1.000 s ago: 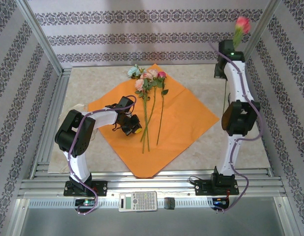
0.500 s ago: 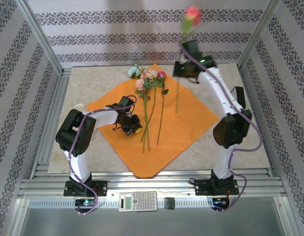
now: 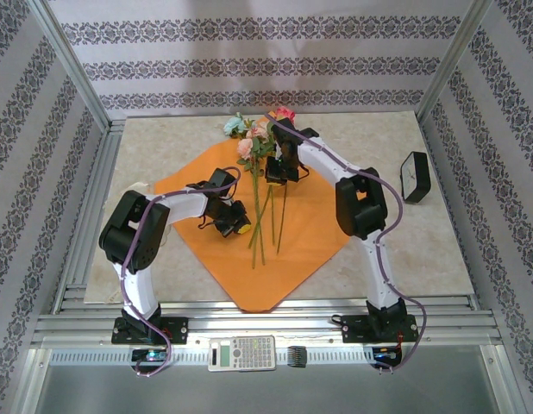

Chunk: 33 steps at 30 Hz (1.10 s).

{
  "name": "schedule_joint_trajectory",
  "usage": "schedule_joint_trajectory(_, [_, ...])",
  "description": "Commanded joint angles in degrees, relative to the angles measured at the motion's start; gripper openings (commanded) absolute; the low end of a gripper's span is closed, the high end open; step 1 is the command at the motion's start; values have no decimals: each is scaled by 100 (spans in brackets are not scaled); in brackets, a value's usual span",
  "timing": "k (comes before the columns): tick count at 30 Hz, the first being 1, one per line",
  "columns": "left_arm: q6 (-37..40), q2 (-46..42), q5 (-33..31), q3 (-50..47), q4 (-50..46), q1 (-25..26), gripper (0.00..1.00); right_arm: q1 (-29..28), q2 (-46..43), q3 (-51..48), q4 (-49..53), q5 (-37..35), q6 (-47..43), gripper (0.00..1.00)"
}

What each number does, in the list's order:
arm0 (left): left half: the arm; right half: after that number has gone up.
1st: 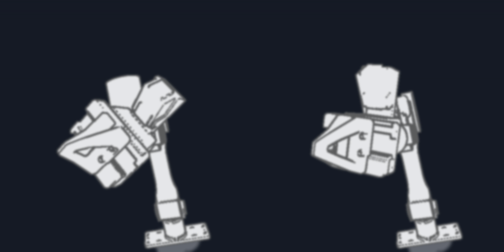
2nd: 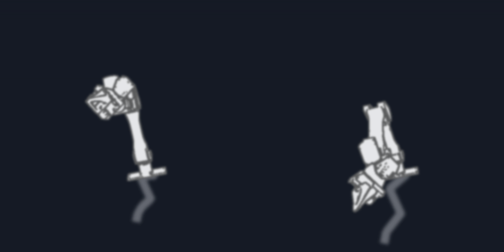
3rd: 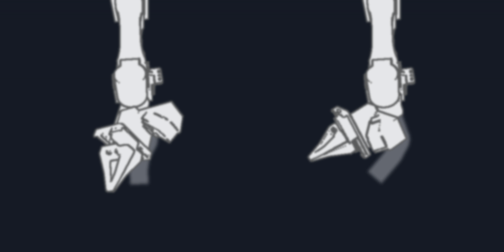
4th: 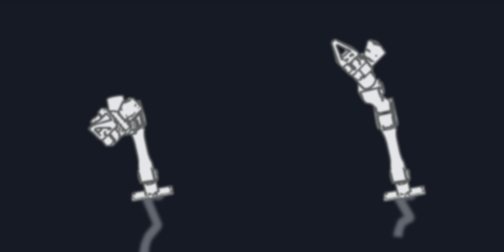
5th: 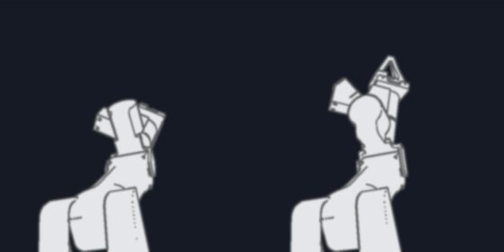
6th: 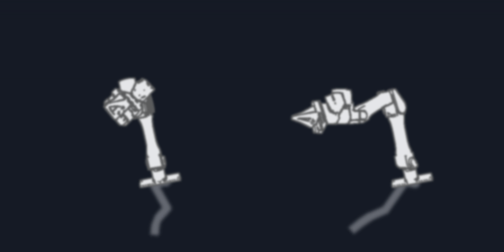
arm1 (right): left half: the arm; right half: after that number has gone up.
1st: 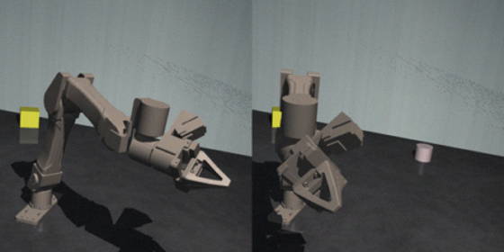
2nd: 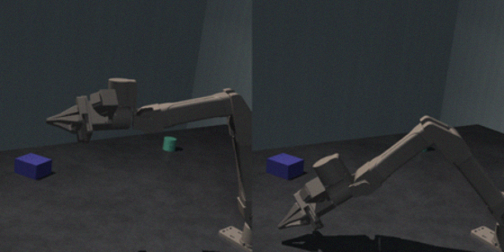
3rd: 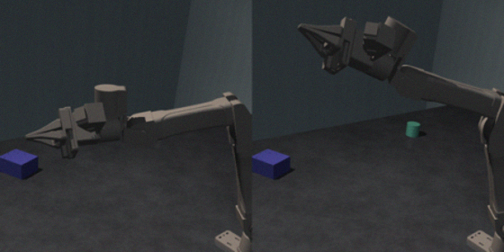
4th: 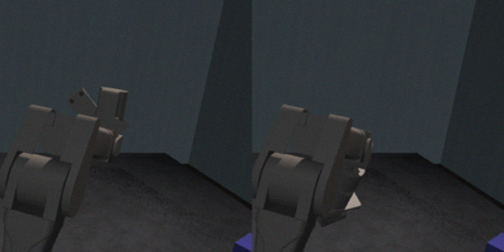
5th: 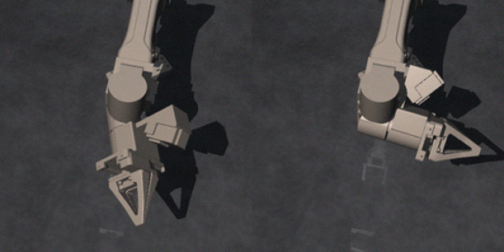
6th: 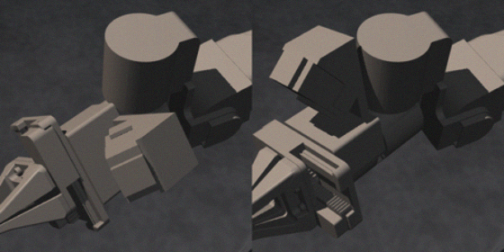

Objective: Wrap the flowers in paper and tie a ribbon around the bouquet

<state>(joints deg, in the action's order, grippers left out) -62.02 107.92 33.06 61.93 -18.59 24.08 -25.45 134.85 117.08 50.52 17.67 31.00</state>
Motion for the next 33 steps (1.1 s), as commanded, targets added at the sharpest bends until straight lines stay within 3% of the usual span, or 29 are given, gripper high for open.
schedule_joint_trajectory(1, [-47, 151, 43, 141, 93, 115, 0, 47, 197, 481, 475, 41, -244, 0])
schedule_joint_trajectory(4, [-38, 197, 65, 173, 105, 124, 0, 58, 390, 765, 895, -65, -509, 3])
schedule_joint_trajectory(9, [-12, 326, 113, 324, 119, 148, 0, 66, 121, 791, 1167, -267, -722, 39])
schedule_joint_trajectory(14, [39, 441, 174, 538, 154, 201, 0, 275, -631, 220, 959, -437, -603, 50])
schedule_joint_trajectory(21, [129, -85, -80, 855, 63, 194, 0, 887, -1889, -1967, -103, -154, 144, 45])
schedule_joint_trajectory(27, [202, -314, -15, 891, -369, -67, 2, 1093, -2340, -3324, -453, 234, 655, 36])
schedule_joint_trajectory(33, [341, -240, 57, 531, -390, -538, 0, 1122, -2175, -3706, -673, 286, 749, 30])
